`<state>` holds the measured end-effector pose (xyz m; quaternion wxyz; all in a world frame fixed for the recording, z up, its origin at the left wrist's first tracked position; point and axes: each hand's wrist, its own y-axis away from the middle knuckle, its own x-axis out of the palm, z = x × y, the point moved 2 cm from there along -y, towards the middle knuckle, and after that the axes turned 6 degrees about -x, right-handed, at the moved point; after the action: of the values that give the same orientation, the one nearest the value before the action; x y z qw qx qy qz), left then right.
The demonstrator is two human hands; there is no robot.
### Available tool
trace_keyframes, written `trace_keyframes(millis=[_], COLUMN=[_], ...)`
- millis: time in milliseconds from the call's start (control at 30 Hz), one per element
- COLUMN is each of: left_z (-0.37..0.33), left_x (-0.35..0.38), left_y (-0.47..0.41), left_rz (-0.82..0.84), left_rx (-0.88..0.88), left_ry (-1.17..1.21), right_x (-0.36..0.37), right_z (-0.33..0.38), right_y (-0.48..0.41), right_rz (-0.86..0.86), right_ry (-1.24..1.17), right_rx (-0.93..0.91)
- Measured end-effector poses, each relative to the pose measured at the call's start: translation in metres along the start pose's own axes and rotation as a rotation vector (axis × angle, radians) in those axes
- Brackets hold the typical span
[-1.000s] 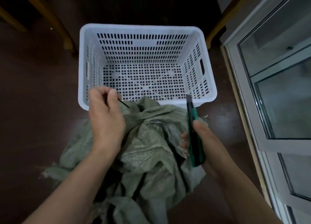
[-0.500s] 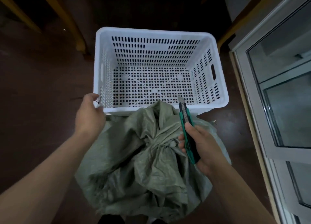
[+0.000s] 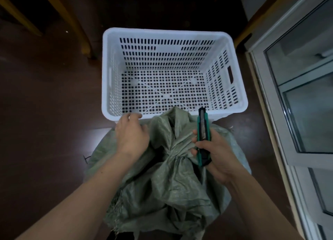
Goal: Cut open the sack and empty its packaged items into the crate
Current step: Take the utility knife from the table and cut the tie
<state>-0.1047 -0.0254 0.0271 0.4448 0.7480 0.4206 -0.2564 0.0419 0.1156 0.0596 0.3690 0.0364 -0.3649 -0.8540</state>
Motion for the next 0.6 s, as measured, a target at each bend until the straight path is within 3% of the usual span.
trace_keyframes(millis=[167,333,433,600], left_z=[-0.076,-0.154,-0.194,-0.221], left_x=[0.05,0.131,0.201,0.313], left_y=[0.047,0.105,0.13,0.152], left_rz=[0.048,0.142,0.234,0.397], left_rx=[0.212,0.247,0.223,0.084], left_ry=[0.102,0.234,0.294,0.385], right_x=[-0.06,-0.192,-0.264,-0.364], right_z=[0.006,-0.004,-0.014,-0.055], right_y=[-0.004,-0.021,-0.034,-0.073], right_rz=[-0.175,-0.415,-0.479,-0.442], right_ry=[-0.149,-0.283,-0.15,0.087], right_rx=[-0.031,0.06,0.113,0.134])
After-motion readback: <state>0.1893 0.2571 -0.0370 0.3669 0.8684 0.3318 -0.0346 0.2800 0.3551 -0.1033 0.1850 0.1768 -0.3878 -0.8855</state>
